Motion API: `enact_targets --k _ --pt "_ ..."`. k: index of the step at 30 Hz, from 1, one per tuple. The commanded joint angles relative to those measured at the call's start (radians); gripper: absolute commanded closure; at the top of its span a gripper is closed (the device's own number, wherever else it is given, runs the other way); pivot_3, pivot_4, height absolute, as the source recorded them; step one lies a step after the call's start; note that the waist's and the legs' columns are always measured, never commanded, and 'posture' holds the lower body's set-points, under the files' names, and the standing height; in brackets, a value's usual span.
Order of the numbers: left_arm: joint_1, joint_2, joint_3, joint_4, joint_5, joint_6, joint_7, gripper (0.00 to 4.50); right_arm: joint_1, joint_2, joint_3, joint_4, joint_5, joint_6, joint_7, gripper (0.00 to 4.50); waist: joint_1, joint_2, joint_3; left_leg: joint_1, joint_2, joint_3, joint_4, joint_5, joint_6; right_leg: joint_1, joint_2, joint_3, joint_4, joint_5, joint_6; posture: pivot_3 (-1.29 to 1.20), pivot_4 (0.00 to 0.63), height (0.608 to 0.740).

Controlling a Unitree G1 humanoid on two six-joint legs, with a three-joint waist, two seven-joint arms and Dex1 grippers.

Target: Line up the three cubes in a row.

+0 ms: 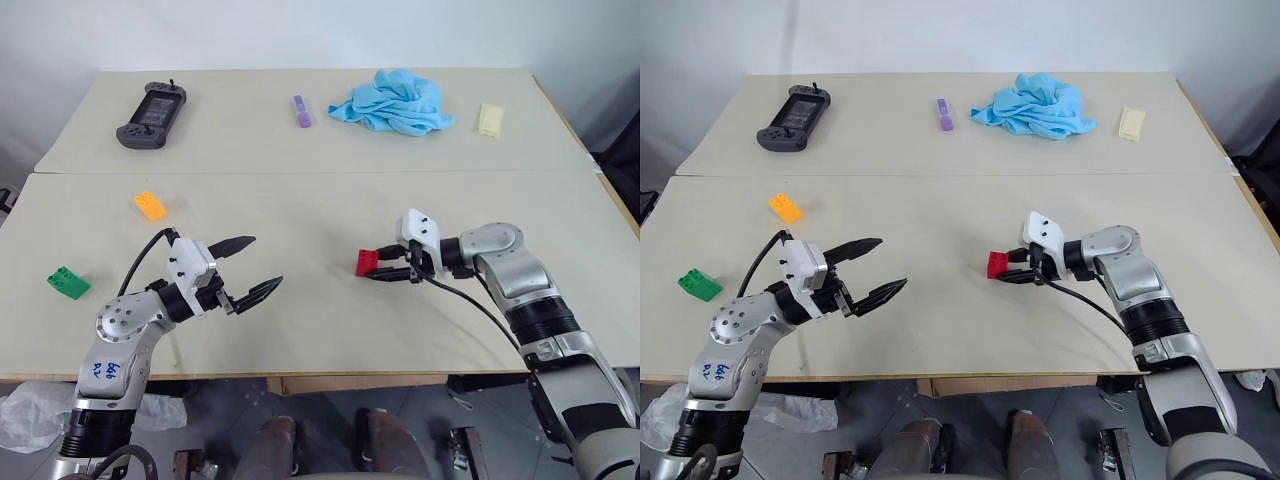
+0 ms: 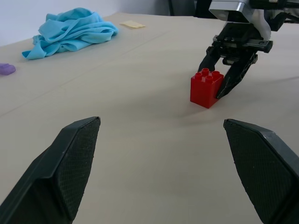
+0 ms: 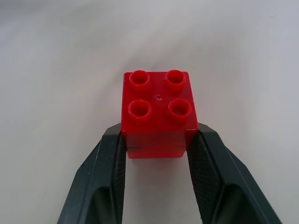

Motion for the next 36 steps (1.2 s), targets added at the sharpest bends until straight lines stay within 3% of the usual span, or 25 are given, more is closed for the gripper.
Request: enact_targets --k 1,12,21,26,31,36 --pt "-0.009 0.010 0.014 -0.039 -0.014 -0.002 -0.003 0.00 0.023 -0.014 0.014 -0.025 -0.004 -0.013 0.040 3.04 -0.001 0.000 0.000 0.000 0.000 0.000 0.000 0.000 0.000 0.000 0.000 0.000 0.000 0.000 0.000 0.00 0.150 0.740" --pt "0.002 0.023 0.031 -0.044 -0.014 -0.004 -0.003 0.00 0.057 -0.010 0.011 -0.005 -0.023 -0.089 0.050 3.04 -0.001 0.000 0.000 0.000 0.000 0.000 0.000 0.000 0.000 0.000 0.000 0.000 0.000 0.000 0.000 0.00 0.150 0.740" --pt "0.100 0.033 0.150 -0.091 -0.049 -0.009 0.039 0.00 0.041 -0.006 -0.044 -0.091 0.072 -0.053 0.092 0.03 -0.006 0.000 0.000 0.000 0.001 0.000 0.000 0.000 0.000 0.000 0.000 0.000 0.000 0.000 0.000 0.00 0.150 0.740" --pt "0.218 -0.016 0.310 -0.136 -0.075 -0.030 0.146 0.00 0.055 -0.016 -0.058 -0.173 0.134 -0.062 0.144 0.03 -0.001 0.000 0.000 0.000 0.001 0.000 -0.001 0.000 0.000 0.000 0.000 0.000 -0.002 0.000 0.000 0.00 0.150 0.740" --pt "0.537 -0.186 0.561 -0.139 -0.086 -0.132 0.253 0.00 0.096 0.163 -0.184 -0.230 0.309 -0.205 0.091 0.03 -0.019 -0.002 0.000 0.001 0.003 0.000 -0.003 -0.001 -0.001 0.001 0.001 0.001 -0.004 0.000 0.000 0.00 0.150 0.740" --pt "0.657 -0.319 0.688 -0.060 -0.121 -0.215 0.346 0.00 0.103 0.214 -0.170 -0.200 0.322 -0.227 0.117 0.03 0.005 -0.005 0.001 0.002 0.002 0.000 0.000 -0.002 -0.001 0.003 0.000 0.000 -0.007 0.000 0.000 0.00 0.150 0.740"
